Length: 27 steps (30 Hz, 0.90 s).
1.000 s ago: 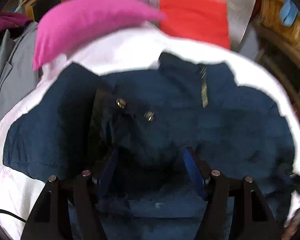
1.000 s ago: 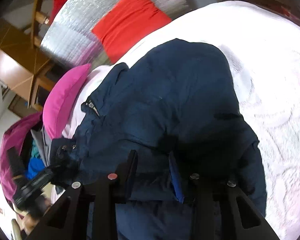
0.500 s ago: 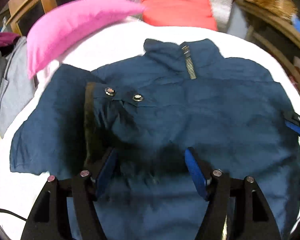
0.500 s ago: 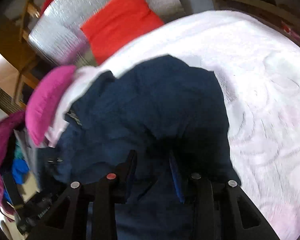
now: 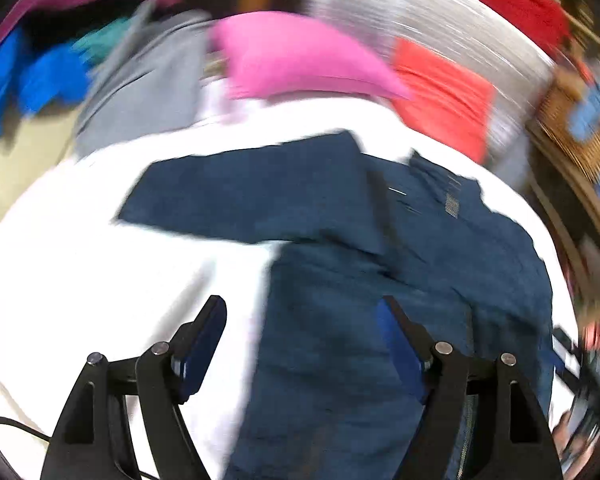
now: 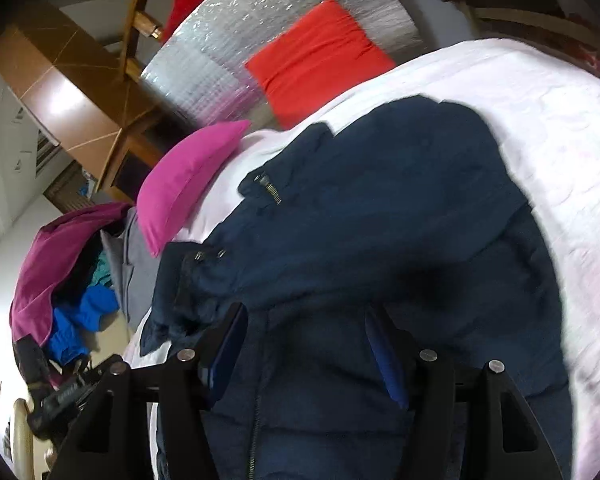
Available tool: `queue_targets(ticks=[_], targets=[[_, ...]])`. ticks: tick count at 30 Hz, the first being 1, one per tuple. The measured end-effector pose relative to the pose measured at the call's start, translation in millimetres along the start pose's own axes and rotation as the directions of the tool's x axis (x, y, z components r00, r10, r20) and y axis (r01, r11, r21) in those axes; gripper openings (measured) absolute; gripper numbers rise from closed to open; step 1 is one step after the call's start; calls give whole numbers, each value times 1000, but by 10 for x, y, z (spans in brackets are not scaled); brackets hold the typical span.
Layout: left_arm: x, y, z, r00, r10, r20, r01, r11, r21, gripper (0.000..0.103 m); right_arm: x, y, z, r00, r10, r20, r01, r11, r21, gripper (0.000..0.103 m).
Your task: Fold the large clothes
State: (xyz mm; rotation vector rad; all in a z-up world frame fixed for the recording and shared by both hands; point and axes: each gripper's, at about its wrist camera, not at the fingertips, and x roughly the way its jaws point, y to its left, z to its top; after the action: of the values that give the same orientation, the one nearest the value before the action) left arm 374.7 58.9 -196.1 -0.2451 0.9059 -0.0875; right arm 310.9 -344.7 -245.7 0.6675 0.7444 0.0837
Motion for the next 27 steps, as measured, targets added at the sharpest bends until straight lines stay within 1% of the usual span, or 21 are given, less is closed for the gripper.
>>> queue_targets(ticks=[1,3,4,7,8,11,12,14,16,19,23,24,25,27], targets=[[28,177,50,1000,5,-1,-5,999,-53,78,31,44,-41,1000,10,-5,-10,1000,-4,65],[110,415,112,1000,-4,-13,2,992,-128,78,77,114,-115,1000,20,-3,-20,1000,-19,65],[192,542,153,1000,-11,-18,8,984,-179,78,109,152,-149,1000,26,-4,-26,999,-30,65],[408,814,251,999,-44,-32,33,956,-291,78,214,249,-248,999,34,-19,-35,997,-71,65],[511,903,296,997,-59,-46,40,939,-342,78,239,264,-272,999,33,-23,-35,996,-84,65],[768,1074,407,993,-94,-71,53,895,-444,78,344,251,-326,999,36,-37,-39,996,-86,65],[874,1145,452,992,-98,-76,49,872,-487,78,377,227,-333,998,36,-41,-39,996,-81,65],[989,1196,501,993,-99,-64,51,849,-525,78,419,170,-342,998,50,-40,-53,996,-69,65],[1096,1229,559,993,-96,-65,46,842,-537,78,421,130,-342,997,68,-26,-69,995,-69,65],[1275,1258,625,992,-110,-61,55,819,-571,77,442,90,-345,995,95,-16,-96,993,-66,65],[1333,1246,687,995,-92,-23,62,811,-582,76,489,64,-367,993,114,-6,-114,990,-78,66],[1364,1267,709,996,-89,-21,60,808,-586,70,492,68,-370,993,114,-4,-114,990,-82,66],[1384,1278,719,996,-82,-24,52,806,-590,60,499,71,-378,993,117,-2,-117,989,-89,67],[1421,1303,748,998,-58,-25,32,806,-591,50,507,64,-380,992,123,0,-122,988,-92,67]])
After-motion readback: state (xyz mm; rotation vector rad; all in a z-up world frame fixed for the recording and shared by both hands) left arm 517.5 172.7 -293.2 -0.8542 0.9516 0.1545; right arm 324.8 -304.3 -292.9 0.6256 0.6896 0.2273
